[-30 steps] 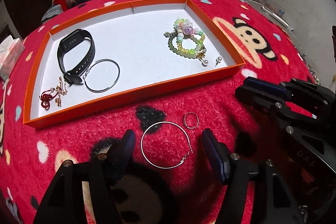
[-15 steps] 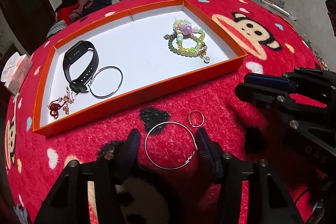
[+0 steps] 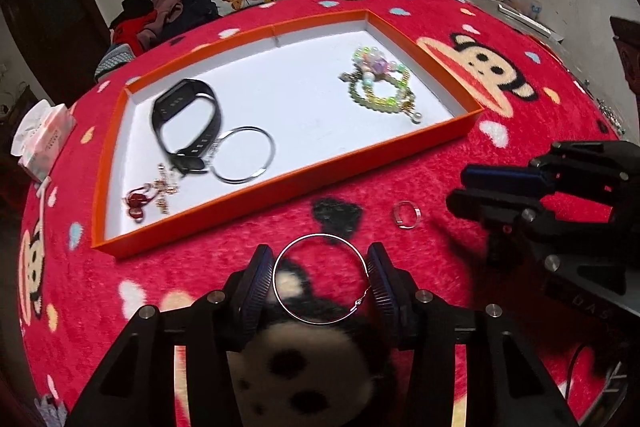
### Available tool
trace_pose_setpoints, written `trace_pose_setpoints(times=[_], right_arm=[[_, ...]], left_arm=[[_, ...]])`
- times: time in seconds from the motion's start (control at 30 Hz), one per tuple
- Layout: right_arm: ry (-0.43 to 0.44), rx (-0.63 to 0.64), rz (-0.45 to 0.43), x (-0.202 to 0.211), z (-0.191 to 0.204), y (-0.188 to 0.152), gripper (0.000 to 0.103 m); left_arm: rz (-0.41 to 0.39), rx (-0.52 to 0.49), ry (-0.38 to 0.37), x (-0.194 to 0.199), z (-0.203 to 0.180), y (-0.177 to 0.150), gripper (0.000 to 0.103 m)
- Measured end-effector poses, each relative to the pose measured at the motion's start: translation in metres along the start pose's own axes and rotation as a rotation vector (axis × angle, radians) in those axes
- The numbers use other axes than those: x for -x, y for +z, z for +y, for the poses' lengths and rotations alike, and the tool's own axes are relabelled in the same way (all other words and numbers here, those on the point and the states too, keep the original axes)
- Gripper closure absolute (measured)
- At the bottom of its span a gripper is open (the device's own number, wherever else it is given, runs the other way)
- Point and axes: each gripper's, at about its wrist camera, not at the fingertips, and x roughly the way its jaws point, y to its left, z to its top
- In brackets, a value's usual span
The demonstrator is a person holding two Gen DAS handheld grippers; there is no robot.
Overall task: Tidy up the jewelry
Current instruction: 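Close the left gripper on the hoop while the right gripper grasps the small silver ring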
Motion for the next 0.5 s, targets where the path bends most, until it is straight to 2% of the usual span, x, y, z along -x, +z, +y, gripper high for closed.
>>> trace_pose_setpoints(times=[0.27,0.5], right_arm=[[0.005,0.071,0.041,-0.017,0.021,0.004,0.083],[-0.036,0.100,0.061,-0.025,0.028,0.005,0.083]], left_arm=[[-0.032,0.026,0.018,0.016,0.032,-0.003,0.051],[-0.045,0.043,0.012,0.022,0.049,-0.005,0.051]])
